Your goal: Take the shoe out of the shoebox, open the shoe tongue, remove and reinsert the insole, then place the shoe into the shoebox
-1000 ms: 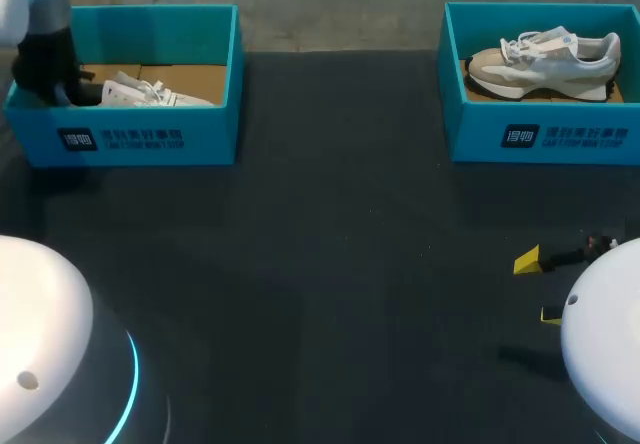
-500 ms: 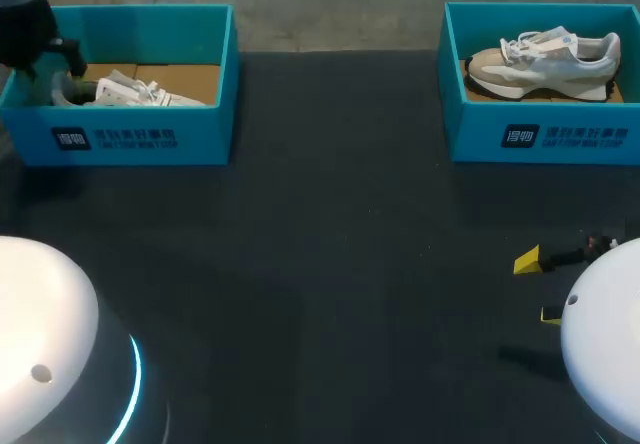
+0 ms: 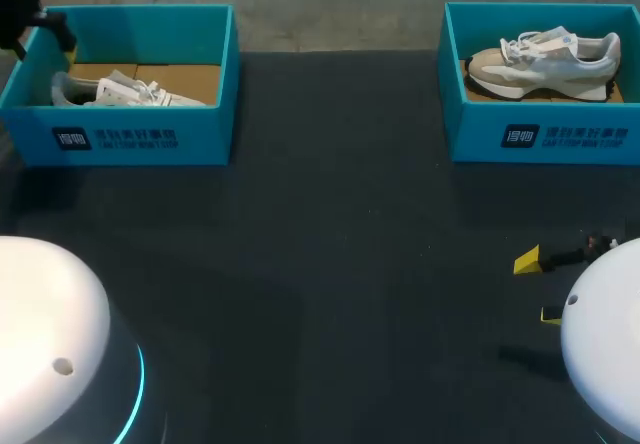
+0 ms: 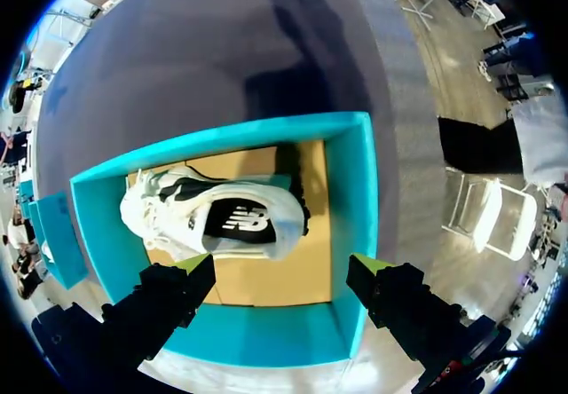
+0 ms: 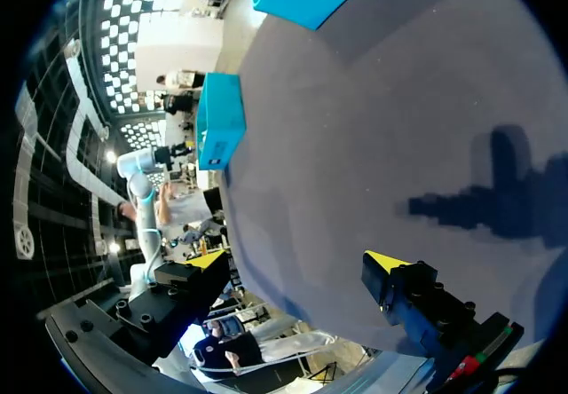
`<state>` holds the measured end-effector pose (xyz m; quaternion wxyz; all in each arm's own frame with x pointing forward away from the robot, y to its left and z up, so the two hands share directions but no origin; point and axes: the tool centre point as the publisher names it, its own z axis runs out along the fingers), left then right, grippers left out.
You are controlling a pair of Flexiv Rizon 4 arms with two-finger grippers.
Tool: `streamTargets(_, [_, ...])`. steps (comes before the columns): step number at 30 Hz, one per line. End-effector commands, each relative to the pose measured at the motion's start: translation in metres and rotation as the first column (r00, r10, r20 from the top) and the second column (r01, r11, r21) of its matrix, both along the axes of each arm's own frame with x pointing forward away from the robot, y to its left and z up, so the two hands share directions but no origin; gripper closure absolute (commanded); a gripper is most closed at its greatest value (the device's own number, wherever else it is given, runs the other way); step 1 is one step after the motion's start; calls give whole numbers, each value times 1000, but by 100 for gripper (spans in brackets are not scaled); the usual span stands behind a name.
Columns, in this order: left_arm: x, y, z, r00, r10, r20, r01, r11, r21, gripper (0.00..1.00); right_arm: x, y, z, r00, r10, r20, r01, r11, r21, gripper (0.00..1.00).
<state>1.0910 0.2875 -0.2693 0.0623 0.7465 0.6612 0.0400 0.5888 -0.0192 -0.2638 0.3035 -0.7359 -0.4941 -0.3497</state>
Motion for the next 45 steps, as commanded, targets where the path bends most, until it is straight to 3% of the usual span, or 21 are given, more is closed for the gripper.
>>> streamTargets(1, [-8,-3,11,1000,4,3,-4,1000,10,0,-2,1,2,1000,-3,1,3,1000,-4,0])
streamTargets(5, [-18,-6,30,999,37,-24,-36,999,14,0,-2,1,2,1000,-3,1,3,1000,-4,0])
streamTargets(16, [-50,-8,52,998,10,-59,-11,1000,-6,0,-2,1,2,1000,-3,1,3,1000,-4,0])
streamTargets(24, [-59,-13,56,997,-14,-73,14,1000,-1,0,-2,1,2,1000,-3,1,3,1000,-4,0])
streamTargets(41, [-59,-13,56,997,-14,-73,14,1000,-1,0,-2,1,2,1000,-3,1,3,1000,-4,0])
streamTargets(45, [-59,-13,56,997,-14,-73,14,1000,-1,0,4,2,11,1000,30,3,-30,999,-28,0])
